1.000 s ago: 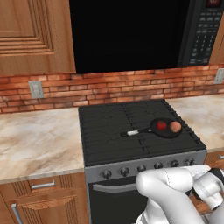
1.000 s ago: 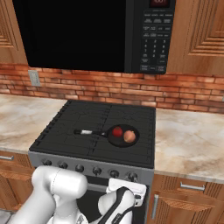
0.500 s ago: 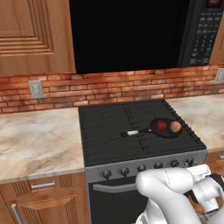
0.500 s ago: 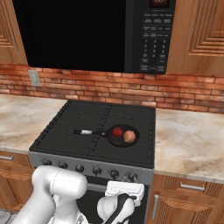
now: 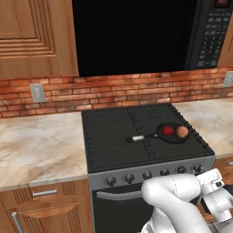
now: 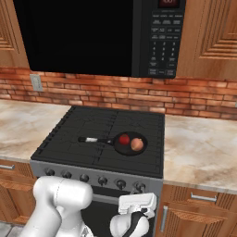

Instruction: Place the pan on the front right burner on the stove. Then place the tomato and the onion in the pan and turn on the front right burner.

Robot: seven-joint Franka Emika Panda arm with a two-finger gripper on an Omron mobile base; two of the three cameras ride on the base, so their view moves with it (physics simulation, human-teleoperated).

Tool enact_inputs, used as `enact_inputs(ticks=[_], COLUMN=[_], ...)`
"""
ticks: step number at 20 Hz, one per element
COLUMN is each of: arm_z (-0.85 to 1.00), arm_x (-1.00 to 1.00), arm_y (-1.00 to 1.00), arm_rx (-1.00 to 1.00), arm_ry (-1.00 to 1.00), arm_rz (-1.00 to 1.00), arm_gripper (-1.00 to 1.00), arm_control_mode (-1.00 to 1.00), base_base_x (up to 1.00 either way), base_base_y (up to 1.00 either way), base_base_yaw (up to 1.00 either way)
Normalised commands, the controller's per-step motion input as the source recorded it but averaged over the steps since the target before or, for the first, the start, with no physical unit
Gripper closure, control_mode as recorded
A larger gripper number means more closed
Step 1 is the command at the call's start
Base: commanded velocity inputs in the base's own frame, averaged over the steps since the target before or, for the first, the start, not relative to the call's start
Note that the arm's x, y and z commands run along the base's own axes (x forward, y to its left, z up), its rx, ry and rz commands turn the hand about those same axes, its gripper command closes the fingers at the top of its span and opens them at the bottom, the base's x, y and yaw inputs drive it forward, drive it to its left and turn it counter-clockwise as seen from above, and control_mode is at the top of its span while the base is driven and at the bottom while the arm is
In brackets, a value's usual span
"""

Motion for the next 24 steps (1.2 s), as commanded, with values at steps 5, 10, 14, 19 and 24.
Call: enact_inputs(ticks=[5,10,14,19,24], arm_z=[0.00,0.00,0.00,0.00,0.00], arm_x=[0.16,0.12,0.08,0.02,0.00], arm_y=[0.14,0.15,0.18,0.28,0.43], arm_rx=[-0.41,-0.44,-0.46,-0.54,-0.68], arm_ry=[-0.16,-0.17,-0.18,-0.23,-0.26], arm_rz=[0.00,0.00,0.00,0.00,0.00], arm_gripper=[1.00,1.00,1.00,1.00,1.00], arm_control_mode=[-1.00,-1.00,-1.00,-1.00,-1.00], base_base_x=[0.00,0.00,0.00,0.00,0.00], base_base_y=[0.00,0.00,0.00,0.00,0.00], base_base_yaw=[0.00,0.00,0.00,0.00,0.00])
